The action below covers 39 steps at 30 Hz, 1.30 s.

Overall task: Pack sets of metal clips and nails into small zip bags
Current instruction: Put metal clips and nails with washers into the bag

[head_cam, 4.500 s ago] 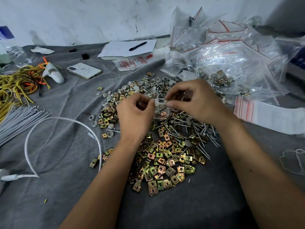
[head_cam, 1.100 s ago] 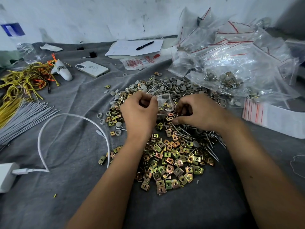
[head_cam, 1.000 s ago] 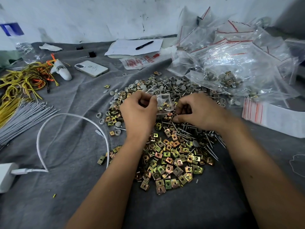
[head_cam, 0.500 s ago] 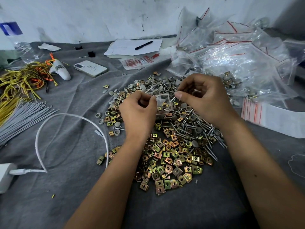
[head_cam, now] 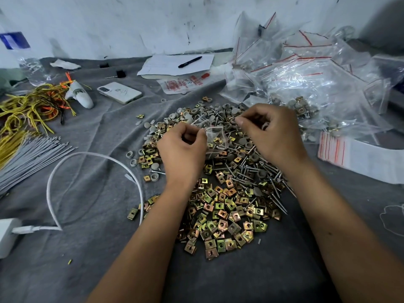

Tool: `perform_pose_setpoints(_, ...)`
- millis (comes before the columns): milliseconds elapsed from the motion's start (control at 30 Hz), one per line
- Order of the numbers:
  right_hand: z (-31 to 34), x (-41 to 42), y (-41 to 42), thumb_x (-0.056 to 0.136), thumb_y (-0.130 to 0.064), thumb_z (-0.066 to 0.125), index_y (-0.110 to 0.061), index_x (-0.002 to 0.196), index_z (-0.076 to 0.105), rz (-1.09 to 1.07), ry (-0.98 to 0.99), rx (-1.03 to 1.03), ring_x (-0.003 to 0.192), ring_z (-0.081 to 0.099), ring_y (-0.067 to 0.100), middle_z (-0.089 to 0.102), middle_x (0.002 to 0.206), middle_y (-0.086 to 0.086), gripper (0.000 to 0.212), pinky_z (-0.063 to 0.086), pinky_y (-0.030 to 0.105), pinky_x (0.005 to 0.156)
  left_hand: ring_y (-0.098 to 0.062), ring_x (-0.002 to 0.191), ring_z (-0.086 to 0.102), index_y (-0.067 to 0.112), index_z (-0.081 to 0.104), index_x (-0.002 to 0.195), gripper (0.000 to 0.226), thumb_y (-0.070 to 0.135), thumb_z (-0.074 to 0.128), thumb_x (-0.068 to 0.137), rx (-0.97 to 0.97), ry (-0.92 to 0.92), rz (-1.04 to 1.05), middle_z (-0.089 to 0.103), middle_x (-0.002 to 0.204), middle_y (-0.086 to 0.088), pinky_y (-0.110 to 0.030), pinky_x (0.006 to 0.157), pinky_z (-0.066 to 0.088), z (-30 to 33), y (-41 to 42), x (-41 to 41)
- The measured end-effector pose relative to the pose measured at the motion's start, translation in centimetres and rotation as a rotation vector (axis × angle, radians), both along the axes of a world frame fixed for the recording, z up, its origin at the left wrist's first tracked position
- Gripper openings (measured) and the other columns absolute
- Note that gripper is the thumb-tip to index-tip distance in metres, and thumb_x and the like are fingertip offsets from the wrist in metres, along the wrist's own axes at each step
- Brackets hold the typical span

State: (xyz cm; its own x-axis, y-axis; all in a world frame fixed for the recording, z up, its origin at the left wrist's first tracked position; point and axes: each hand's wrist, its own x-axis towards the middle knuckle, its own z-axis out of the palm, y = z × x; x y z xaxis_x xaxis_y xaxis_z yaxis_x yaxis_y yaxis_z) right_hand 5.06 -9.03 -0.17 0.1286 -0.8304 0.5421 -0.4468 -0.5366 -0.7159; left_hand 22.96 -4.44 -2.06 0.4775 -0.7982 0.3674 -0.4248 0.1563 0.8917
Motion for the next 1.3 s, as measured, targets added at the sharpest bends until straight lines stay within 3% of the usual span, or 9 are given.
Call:
perform_pose_setpoints(100, -0.4, -0.7, -0.5, 0.089, -0.029, 0.079, -0.024, 0.090, 0.076, 0.008, 0.269, 0.078, 0.064, 0.062, -0.009, 0.061, 0.076, -0.023, 0.006, 0.042, 0.005, 0.056, 0.003, 0.050, 0.050, 0.020, 0.068, 0.072, 0.021, 0.014, 0.074, 0.091, 0.007, 0.006, 0.005, 0.058, 0.058, 0.012, -0.010, 0.049, 0.037, 0.0, 0.0, 0.0)
perform_pose_setpoints(200, -0.9, -0.3, -0.6, 0.086, -0.040, 0.079, -0.031, 0.082, 0.073, 0.091, 0.520, 0.170, 0.070, 0.057, -0.004, 0.063, 0.076, -0.019, 0.012, 0.040, 0.020, 0.059, 0.003, 0.051, 0.052, 0.021, 0.068, 0.072, 0.021, 0.015, 0.075, 0.091, 0.016, 0.010, 0.012, 0.059, 0.059, 0.012, -0.010, 0.049, 0.037, 0.1, -0.1, 0.0)
perform_pose_setpoints(333, -1.1, -0.2, -0.7, 0.091, -0.031, 0.076, -0.034, 0.073, 0.071, 0.156, 0.514, 0.263, 0.059, 0.059, -0.006, 0.068, 0.066, -0.022, 0.019, 0.034, 0.012, 0.050, 0.003, 0.051, 0.051, 0.022, 0.068, 0.071, 0.021, 0.015, 0.075, 0.090, 0.016, 0.017, 0.015, 0.059, 0.058, 0.012, -0.011, 0.049, 0.038, 0.2, 0.0, -0.1)
perform_pose_setpoints(400, -1.1, -0.3, -0.8, 0.093, -0.029, 0.073, -0.032, 0.075, 0.068, 0.147, 0.530, 0.267, 0.057, 0.058, -0.002, 0.068, 0.068, -0.019, 0.019, 0.035, 0.016, 0.052, 0.002, 0.051, 0.051, 0.023, 0.068, 0.070, 0.022, 0.016, 0.075, 0.090, 0.020, 0.015, 0.017, 0.059, 0.058, 0.012, -0.011, 0.049, 0.038, 0.2, -0.1, 0.0)
perform_pose_setpoints(567, -0.9, -0.2, -0.7, 0.099, -0.033, 0.065, -0.028, 0.088, 0.061, 0.097, 0.512, 0.190, 0.080, 0.054, -0.001, 0.056, 0.086, -0.017, 0.012, 0.038, 0.020, 0.064, 0.002, 0.050, 0.051, 0.022, 0.068, 0.071, 0.022, 0.016, 0.075, 0.091, 0.023, 0.023, 0.015, 0.060, 0.058, 0.011, -0.010, 0.048, 0.037, 0.1, -0.1, 0.0)
perform_pose_setpoints(700, -0.9, 0.3, -0.5, 0.094, -0.043, 0.067, -0.030, 0.087, 0.059, 0.165, 0.714, 0.247, 0.091, 0.048, 0.012, 0.048, 0.094, -0.011, 0.017, 0.036, 0.031, 0.074, 0.001, 0.050, 0.051, 0.023, 0.068, 0.071, 0.022, 0.017, 0.075, 0.091, 0.028, 0.029, 0.015, 0.060, 0.058, 0.011, -0.011, 0.049, 0.038, 0.0, -0.2, 0.0)
perform_pose_setpoints(867, -0.6, 0.5, -0.2, 0.093, -0.040, 0.069, -0.034, 0.077, 0.057, 0.191, 0.649, 0.301, 0.101, 0.044, 0.013, 0.046, 0.095, -0.016, 0.020, 0.036, 0.034, 0.085, 0.001, 0.050, 0.051, 0.020, 0.070, 0.072, 0.019, 0.015, 0.075, 0.090, 0.007, 0.022, 0.020, 0.058, 0.057, 0.012, -0.011, 0.048, 0.038, 0.0, -0.1, -0.1)
perform_pose_setpoints(1067, -0.8, 0.1, -0.4, 0.101, -0.035, 0.061, -0.026, 0.093, 0.061, 0.102, 0.512, 0.281, 0.068, 0.063, 0.004, 0.063, 0.086, -0.012, 0.012, 0.043, 0.023, 0.058, 0.000, 0.050, 0.050, 0.016, 0.072, 0.075, 0.016, 0.015, 0.075, 0.091, 0.005, 0.039, 0.013, 0.060, 0.059, 0.009, -0.014, 0.048, 0.040, 0.0, -0.1, 0.1)
perform_pose_setpoints(1300, 0.1, -0.3, -0.2, 0.088, -0.020, 0.079, -0.023, 0.093, 0.074, 0.051, 0.194, 0.213, 0.080, 0.067, 0.000, 0.072, 0.087, -0.011, 0.007, 0.049, 0.006, 0.067, -0.001, 0.050, 0.049, 0.015, 0.072, 0.075, 0.016, 0.015, 0.075, 0.091, 0.004, 0.049, 0.014, 0.059, 0.059, 0.009, -0.016, 0.048, 0.041, -0.1, -0.1, 0.1)
